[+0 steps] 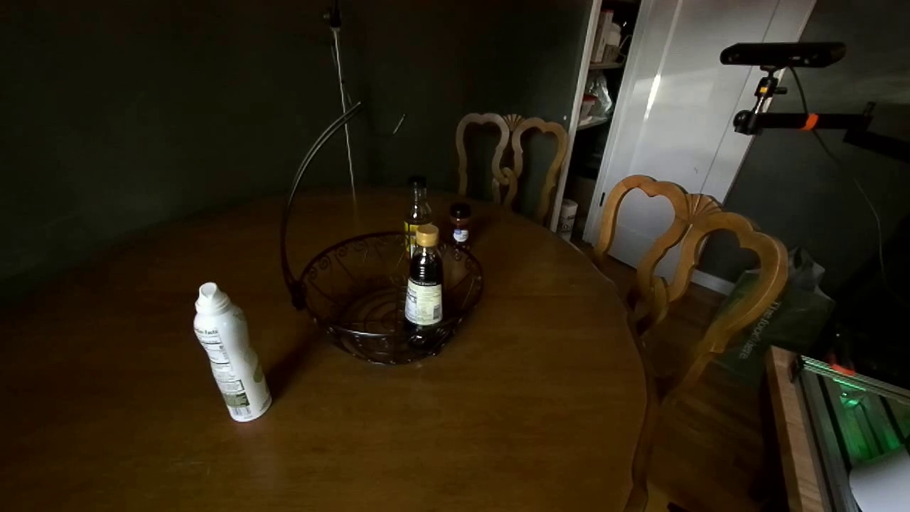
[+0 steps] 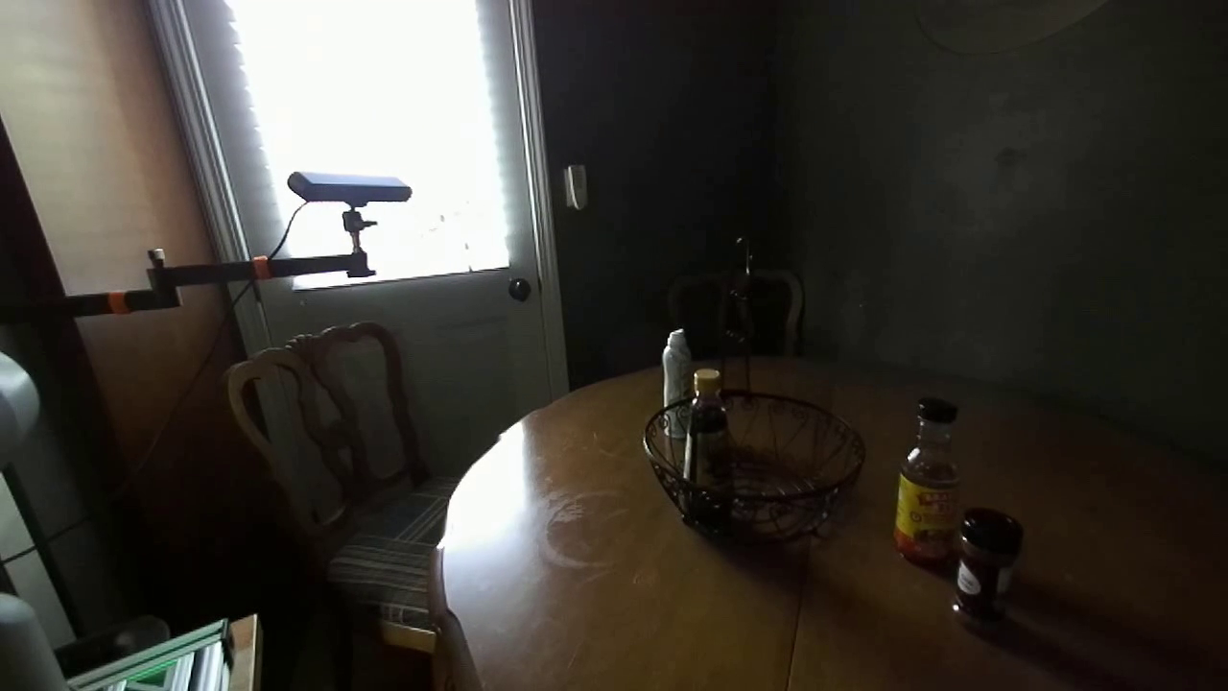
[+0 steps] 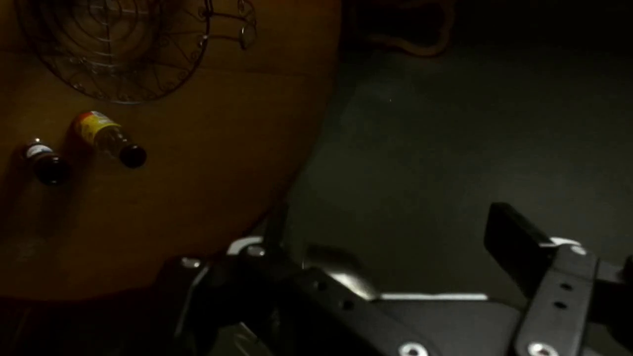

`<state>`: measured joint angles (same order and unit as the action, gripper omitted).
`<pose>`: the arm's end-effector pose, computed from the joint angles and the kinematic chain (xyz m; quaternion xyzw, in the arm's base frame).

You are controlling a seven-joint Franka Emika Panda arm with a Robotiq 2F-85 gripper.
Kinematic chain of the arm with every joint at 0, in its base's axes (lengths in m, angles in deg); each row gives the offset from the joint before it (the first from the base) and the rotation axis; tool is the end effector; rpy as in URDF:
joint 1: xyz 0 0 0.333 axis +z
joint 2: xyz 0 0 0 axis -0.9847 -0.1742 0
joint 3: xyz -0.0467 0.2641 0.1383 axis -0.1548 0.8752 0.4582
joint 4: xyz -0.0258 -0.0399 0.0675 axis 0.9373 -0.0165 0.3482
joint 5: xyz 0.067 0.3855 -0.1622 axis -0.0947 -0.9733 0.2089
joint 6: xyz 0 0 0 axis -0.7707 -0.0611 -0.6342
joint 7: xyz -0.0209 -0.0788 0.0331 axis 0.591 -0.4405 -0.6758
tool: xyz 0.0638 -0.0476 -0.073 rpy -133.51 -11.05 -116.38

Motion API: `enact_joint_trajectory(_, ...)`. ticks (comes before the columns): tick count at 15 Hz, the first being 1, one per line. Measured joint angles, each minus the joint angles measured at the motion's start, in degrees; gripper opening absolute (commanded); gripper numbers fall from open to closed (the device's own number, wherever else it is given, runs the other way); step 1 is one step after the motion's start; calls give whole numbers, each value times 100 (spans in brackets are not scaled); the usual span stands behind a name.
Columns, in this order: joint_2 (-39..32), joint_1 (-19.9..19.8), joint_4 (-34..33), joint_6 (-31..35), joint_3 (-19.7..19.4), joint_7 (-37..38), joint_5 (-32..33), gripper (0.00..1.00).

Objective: Adjust the lamp.

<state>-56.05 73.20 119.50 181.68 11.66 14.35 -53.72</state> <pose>0.5256 -0.1357 0.8311 -0.8344 0.3635 -0.2489 0.3313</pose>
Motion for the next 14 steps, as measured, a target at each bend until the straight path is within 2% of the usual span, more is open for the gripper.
enact_joint_trajectory(5, -942, -426, -1431, -578, -434, 28, -25, 100)
enact_joint_trajectory(8, -1489, -660, -2173, -501, -560, -13, -60, 100)
enact_joint_trajectory(14, -1559, -663, -2254, -456, -557, -14, -60, 100)
